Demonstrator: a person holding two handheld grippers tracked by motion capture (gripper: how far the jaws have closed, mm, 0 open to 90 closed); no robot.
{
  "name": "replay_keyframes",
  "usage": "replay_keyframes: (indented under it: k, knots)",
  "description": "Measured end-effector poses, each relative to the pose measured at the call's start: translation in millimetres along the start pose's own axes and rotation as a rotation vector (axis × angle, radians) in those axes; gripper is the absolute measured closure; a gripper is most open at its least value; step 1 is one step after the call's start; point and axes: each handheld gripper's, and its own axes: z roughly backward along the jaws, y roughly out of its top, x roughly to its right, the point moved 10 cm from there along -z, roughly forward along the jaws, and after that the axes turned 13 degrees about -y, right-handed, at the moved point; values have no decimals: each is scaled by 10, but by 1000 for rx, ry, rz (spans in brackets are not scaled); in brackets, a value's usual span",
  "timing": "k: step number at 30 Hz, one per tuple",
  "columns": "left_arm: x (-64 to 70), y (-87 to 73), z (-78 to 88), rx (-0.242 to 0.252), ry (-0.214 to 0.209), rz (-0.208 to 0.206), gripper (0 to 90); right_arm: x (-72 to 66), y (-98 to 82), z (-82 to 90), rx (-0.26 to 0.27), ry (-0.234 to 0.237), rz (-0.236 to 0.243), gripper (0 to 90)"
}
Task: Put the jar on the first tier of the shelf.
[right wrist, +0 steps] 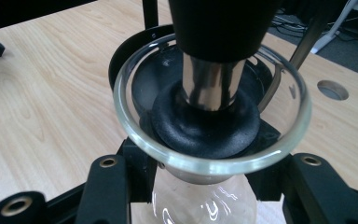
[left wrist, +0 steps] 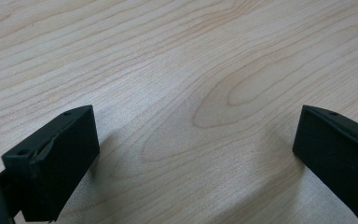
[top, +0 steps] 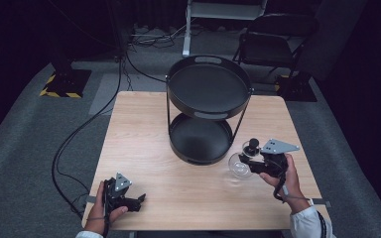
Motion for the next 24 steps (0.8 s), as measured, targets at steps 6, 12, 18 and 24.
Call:
replay_keyframes:
  k: [6, 12, 18, 24]
  knots:
    - [0, 1, -1, 0, 0, 0, 0, -17, 134, -82, 2, 1, 18, 512]
    - [0, 0, 0, 0, 0, 0, 0, -21, 300, -165, 11, -9, 30, 512]
    - [0, 0, 0, 0, 0, 0, 0, -47, 449, -294, 14, -13, 29, 512]
    - [0, 0, 0, 0, 0, 0, 0, -94, 554, -451, 13, -19, 28, 512]
